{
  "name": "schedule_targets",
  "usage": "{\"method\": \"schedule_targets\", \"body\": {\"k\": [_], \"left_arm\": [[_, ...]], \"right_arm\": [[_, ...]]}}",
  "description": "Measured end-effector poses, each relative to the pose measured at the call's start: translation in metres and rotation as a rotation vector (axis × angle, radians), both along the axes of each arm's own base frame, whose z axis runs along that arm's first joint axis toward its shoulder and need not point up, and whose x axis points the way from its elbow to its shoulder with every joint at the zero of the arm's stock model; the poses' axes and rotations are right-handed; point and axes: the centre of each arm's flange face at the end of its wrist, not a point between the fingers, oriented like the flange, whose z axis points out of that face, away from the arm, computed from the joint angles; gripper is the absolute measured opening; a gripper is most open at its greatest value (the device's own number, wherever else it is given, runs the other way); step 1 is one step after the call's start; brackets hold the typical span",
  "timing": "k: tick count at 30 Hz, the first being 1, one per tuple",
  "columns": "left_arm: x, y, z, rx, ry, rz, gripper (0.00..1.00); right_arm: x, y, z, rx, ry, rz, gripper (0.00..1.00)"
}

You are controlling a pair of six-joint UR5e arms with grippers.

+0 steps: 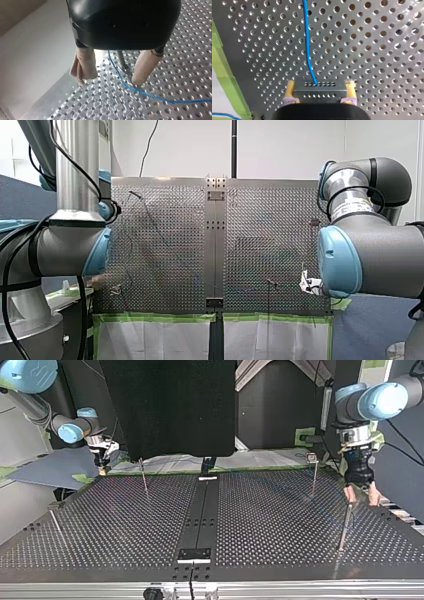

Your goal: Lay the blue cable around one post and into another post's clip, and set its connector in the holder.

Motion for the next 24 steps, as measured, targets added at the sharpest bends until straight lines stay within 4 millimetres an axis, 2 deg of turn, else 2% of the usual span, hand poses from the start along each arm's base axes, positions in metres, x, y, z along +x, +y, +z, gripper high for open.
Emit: {"method": "schedule_targets", "body": {"k": [9, 19, 24], "left_arm": [[0.009, -0.017, 0.001, -0.054, -0.064, -0.1, 0.99], [0.017, -0.015, -0.033, -0.197, 0.001, -0.053, 0.99], [0.022, -0.017, -0.028, -0.224, 0.011, -0.023, 0.99]], "right_arm": [[0.001, 0.0, -0.001, -0.003, 0.0, 0.002, 0.0], [0.002, 0.001, -0.003, 0.001, 0.0, 0.003, 0.0], [0.004, 0.001, -0.003, 0.001, 0.0, 0.006, 0.0]]}}
